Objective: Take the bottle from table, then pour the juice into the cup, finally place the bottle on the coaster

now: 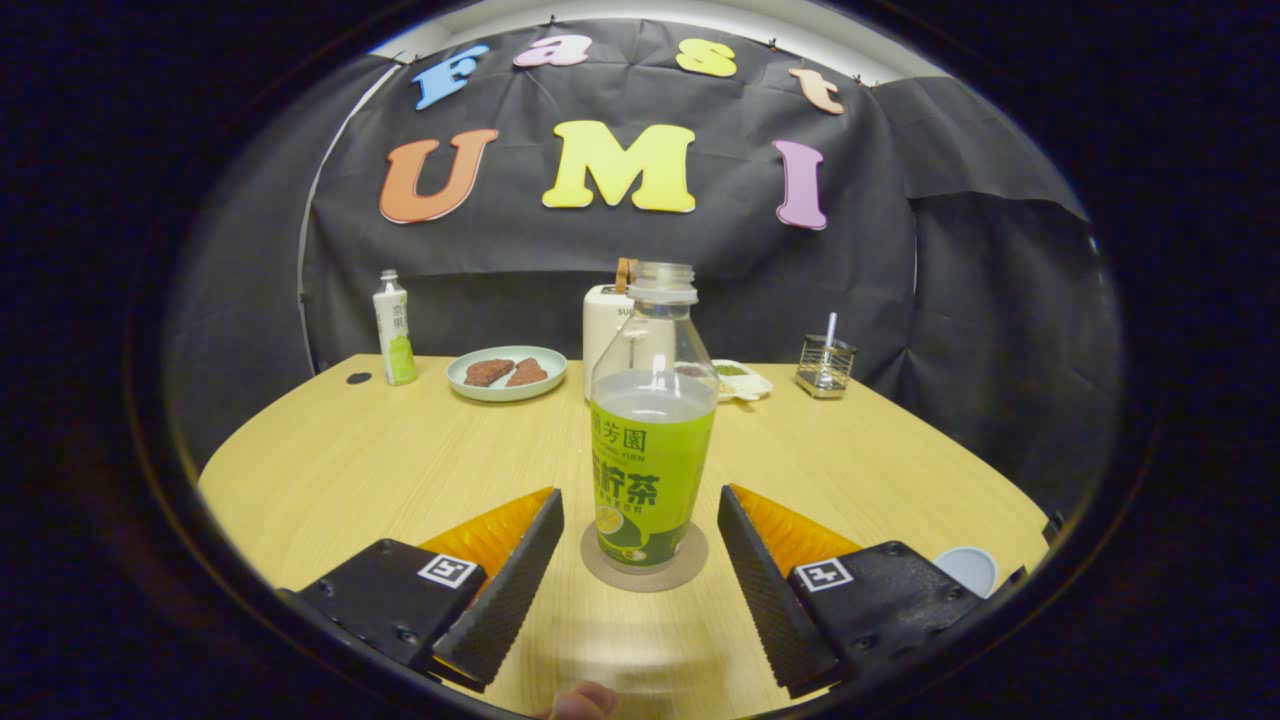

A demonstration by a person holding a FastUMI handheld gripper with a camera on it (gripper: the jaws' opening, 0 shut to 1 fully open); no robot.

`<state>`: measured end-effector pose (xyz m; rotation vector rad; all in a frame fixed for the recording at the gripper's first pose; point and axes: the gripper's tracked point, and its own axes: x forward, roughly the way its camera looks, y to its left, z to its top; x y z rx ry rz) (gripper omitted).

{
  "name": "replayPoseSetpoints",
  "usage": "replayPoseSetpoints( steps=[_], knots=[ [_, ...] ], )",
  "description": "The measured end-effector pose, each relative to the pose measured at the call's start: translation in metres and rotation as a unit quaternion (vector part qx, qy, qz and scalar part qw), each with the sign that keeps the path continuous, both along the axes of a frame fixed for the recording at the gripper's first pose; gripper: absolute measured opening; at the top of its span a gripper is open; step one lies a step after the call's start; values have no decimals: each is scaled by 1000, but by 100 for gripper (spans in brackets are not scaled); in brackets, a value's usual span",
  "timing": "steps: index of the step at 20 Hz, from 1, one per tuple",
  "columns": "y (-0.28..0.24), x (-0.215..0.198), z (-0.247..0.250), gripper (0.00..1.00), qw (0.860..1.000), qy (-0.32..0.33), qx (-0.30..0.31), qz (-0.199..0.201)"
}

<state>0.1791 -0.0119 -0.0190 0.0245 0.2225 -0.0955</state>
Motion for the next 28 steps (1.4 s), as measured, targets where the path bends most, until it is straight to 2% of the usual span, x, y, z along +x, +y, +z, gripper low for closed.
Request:
replayPoseSetpoints(
  steps=[5, 10, 14, 18, 22, 28],
  knots=[
    [-4, -56, 19, 100, 999, -39, -25, -10],
    [0, -107, 39, 100, 997, -78, -22, -13],
    [16, -137, 45, 100, 995, -102, -6, 5],
    [31, -149, 46, 100, 993, -117, 1, 19],
    [44, -153, 49, 100, 990, -132, -18, 35],
    [57, -153, 49, 100, 989, -142, 2, 46]
  ],
)
